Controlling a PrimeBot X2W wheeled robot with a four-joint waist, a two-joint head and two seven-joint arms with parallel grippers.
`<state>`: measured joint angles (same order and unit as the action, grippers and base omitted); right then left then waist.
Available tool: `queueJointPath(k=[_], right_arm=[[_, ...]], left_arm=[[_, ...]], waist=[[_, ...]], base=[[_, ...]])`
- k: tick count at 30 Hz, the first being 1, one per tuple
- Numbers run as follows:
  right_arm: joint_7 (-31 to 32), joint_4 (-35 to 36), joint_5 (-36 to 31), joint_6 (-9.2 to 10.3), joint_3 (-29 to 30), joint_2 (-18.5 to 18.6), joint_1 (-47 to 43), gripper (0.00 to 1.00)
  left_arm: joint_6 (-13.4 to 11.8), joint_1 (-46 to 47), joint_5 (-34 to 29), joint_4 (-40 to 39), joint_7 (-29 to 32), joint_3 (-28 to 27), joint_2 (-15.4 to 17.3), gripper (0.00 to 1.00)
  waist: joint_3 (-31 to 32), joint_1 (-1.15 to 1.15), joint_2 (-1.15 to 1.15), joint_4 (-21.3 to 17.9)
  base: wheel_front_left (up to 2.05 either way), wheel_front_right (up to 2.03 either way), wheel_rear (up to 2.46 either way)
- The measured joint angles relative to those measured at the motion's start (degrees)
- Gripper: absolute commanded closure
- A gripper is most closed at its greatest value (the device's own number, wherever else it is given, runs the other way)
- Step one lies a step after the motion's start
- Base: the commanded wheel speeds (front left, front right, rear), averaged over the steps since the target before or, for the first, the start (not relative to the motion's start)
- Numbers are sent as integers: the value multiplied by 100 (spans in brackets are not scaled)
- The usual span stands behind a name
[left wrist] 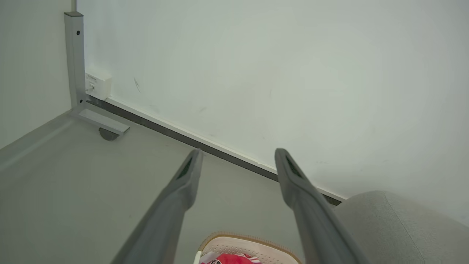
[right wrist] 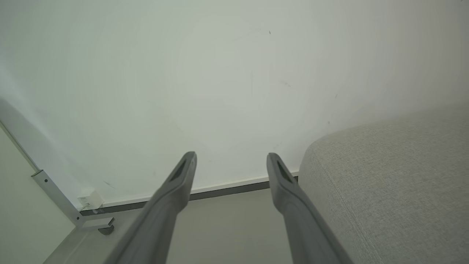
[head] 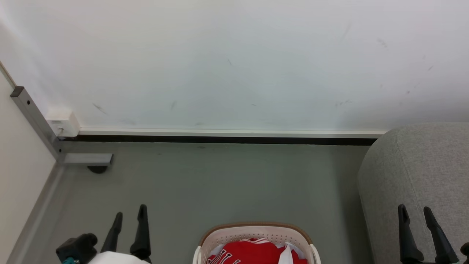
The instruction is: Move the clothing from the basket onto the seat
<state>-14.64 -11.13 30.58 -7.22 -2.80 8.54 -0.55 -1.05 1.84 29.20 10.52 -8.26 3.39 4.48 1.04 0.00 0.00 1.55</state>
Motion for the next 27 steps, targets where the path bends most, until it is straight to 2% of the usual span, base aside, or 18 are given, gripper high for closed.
queueJointPath(k=[27], right_arm=[[-7, -216, -1847, -8, 490, -311, -103, 0]], left_arm=[[-86, -61, -1513, 143, -353, 243, 302, 0]], waist=[[10, 0, 0, 48]], base=[[0, 0, 0]])
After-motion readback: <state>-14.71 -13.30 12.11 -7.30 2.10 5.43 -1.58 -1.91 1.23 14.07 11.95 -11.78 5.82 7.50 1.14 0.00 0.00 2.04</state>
